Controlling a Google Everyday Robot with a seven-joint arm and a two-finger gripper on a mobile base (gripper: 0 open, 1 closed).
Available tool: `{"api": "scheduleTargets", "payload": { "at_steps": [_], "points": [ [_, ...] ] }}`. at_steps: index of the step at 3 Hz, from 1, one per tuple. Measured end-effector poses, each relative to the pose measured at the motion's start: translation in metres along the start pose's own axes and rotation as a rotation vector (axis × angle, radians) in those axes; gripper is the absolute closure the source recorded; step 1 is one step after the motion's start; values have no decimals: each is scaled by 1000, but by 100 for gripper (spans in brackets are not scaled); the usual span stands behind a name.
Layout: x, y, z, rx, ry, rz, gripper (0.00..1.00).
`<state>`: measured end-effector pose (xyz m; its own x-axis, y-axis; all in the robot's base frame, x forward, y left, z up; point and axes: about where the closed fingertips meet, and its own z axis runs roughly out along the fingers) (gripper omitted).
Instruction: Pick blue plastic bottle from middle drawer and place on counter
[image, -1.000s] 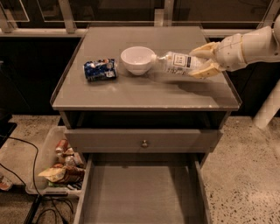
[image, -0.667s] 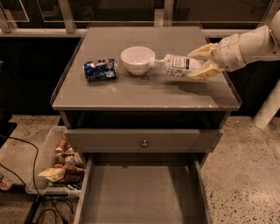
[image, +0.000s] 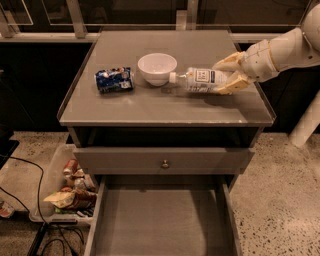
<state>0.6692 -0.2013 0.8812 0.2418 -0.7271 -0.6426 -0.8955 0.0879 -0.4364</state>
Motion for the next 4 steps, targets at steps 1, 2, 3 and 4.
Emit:
{"api": "scheduleTargets", "payload": {
  "at_steps": [1,2,3,4],
  "points": [
    [6,3,3,-31,22,12,100],
    [11,7,5,-53,37,23,100],
    [11,7,6,-55,38,24,85],
    [11,7,6,-55,38,24,62]
  ]
}}
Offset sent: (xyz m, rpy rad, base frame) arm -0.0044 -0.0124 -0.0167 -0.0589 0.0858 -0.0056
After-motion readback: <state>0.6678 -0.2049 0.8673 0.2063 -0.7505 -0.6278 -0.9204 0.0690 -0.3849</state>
